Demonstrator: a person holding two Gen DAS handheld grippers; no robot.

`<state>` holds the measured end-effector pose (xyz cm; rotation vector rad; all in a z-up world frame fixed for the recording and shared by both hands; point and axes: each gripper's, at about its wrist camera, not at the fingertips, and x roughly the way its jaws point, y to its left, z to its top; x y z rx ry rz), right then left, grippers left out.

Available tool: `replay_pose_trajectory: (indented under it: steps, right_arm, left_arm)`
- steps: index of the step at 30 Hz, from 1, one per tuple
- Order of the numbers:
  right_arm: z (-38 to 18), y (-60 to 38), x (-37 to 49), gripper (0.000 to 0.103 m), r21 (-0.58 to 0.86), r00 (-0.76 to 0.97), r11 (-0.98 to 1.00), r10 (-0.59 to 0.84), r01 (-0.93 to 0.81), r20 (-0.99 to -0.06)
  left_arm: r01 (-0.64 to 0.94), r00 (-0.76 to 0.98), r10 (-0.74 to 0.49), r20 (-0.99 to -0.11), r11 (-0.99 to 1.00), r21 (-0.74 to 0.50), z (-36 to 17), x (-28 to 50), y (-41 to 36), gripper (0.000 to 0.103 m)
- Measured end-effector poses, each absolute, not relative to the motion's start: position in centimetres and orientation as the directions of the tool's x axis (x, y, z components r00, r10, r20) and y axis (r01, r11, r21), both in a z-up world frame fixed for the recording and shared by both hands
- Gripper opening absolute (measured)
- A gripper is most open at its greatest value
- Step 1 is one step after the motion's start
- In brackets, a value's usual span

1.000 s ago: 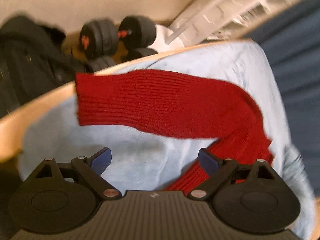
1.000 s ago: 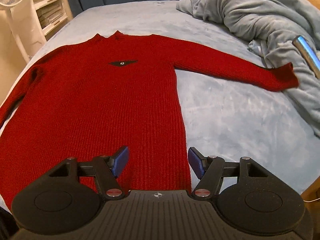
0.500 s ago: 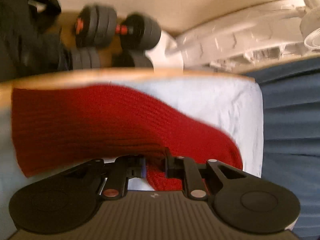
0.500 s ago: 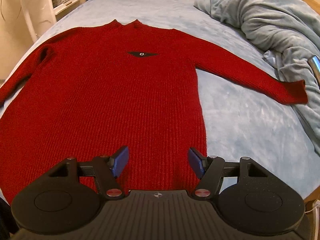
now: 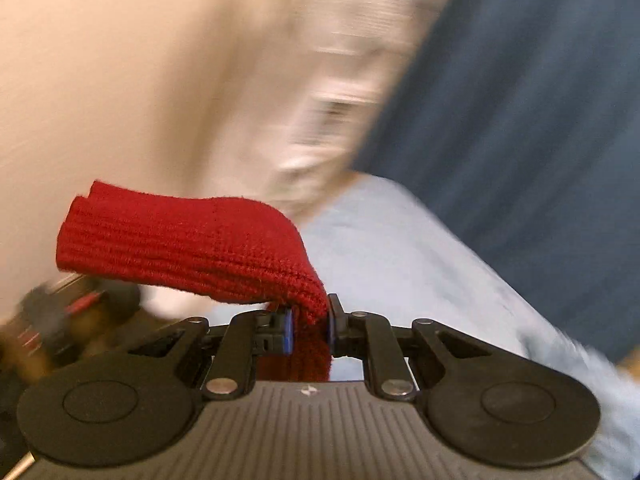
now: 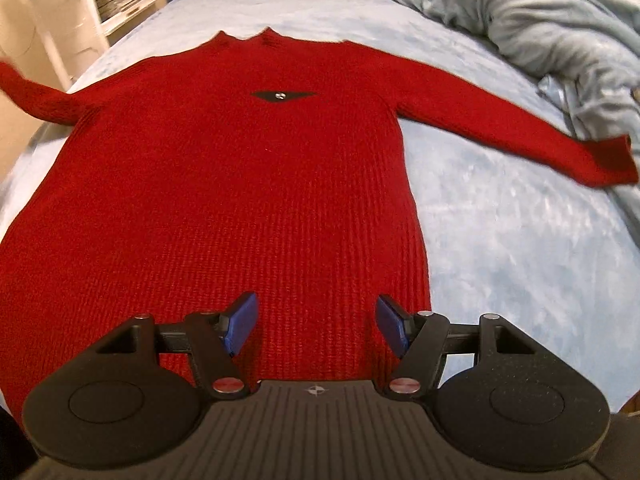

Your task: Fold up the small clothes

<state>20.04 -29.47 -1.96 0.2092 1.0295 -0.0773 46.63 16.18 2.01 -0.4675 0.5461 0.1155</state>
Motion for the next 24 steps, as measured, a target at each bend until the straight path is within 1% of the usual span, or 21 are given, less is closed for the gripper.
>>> replay_pose_trajectory:
  steps: [2, 4, 5, 6, 7, 8, 9, 10, 12, 14, 17, 18, 21, 24]
  right_arm:
    - [-2.5, -29.9, 20.0, 0.067, 0.143, 0.510, 0.975, 0.038, 0.169, -0.859]
    - [-2.8, -30.4, 20.0, 0.067, 0.137, 0.511, 0.976, 0.031, 0.171, -0.859]
    - [-3.0, -30.7, 20.0, 0.067, 0.131, 0.512, 0.976, 0.023, 0.175, -0.859]
    - [-3.1, -31.0, 20.0, 0.067, 0.127, 0.510, 0.975, 0.016, 0.183, -0.860]
    - [-3.2, -31.4, 20.1, 0.067, 0.126, 0.507, 0.973, 0.010, 0.196, -0.862]
    - [-3.3, -32.0, 20.1, 0.067, 0.129, 0.503, 0.970, 0.008, 0.207, -0.864]
    - [-3.3, -32.6, 20.2, 0.067, 0.133, 0.501, 0.967, 0.006, 0.219, -0.865]
    - [-3.2, -33.3, 20.3, 0.067, 0.137, 0.504, 0.964, 0.003, 0.229, -0.864]
    - [-2.9, -34.5, 20.2, 0.067, 0.144, 0.520, 0.959, -0.004, 0.244, -0.854]
    - [-3.2, -35.5, 20.3, 0.067, 0.133, 0.523, 0.958, -0.020, 0.253, -0.852]
    - [-3.9, -36.5, 20.8, 0.067, 0.126, 0.518, 0.953, -0.035, 0.274, -0.855]
    - [-4.0, -36.6, 21.0, 0.067, 0.132, 0.518, 0.949, -0.037, 0.286, -0.855]
    - [-3.8, -37.2, 21.5, 0.067, 0.162, 0.535, 0.930, -0.043, 0.331, -0.844]
    - [-3.1, -37.3, 21.6, 0.067, 0.189, 0.546, 0.915, -0.040, 0.357, -0.837]
  left_arm:
    - [-0.076, 0.851, -0.144, -0.505, 0.918, -0.389, 2.5, 47.0, 8.9, 0.017]
    - [0.066, 0.812, -0.277, -0.514, 0.918, -0.392, 1.1, 46.5, 1.5, 0.019]
    - [0.130, 0.771, -0.343, -0.536, 0.910, -0.395, -0.5, 45.9, -2.2, 0.035]
    - [0.181, 0.719, -0.390, -0.575, 0.905, -0.386, -2.5, 45.2, -5.1, 0.072]
    - [0.201, 0.673, -0.392, -0.628, 0.913, -0.354, -4.5, 44.4, -7.1, 0.089]
    - [0.194, 0.654, -0.343, -0.674, 0.937, -0.289, -6.5, 43.3, -8.4, 0.101]
    - [0.180, 0.660, -0.292, -0.692, 0.956, -0.232, -8.1, 42.2, -8.6, 0.101]
    - [0.172, 0.654, -0.271, -0.706, 0.962, -0.210, -9.1, 41.5, -7.8, 0.101]
    - [0.112, 0.635, -0.251, -0.730, 0.966, -0.234, -10.3, 40.8, -4.2, 0.101]
    - [0.004, 0.654, -0.190, -0.732, 0.969, -0.248, -10.4, 41.0, 1.0, 0.102]
    - [-0.132, 0.672, -0.054, -0.739, 0.973, -0.191, -9.6, 42.4, 7.1, 0.102]
    - [-0.158, 0.668, -0.027, -0.743, 0.971, -0.177, -9.3, 43.0, 8.6, 0.102]
    - [-0.198, 0.650, 0.014, -0.760, 0.969, -0.151, -8.7, 45.2, 10.0, 0.102]
    - [-0.188, 0.642, 0.000, -0.766, 0.970, -0.157, -8.5, 44.3, 9.3, 0.102]
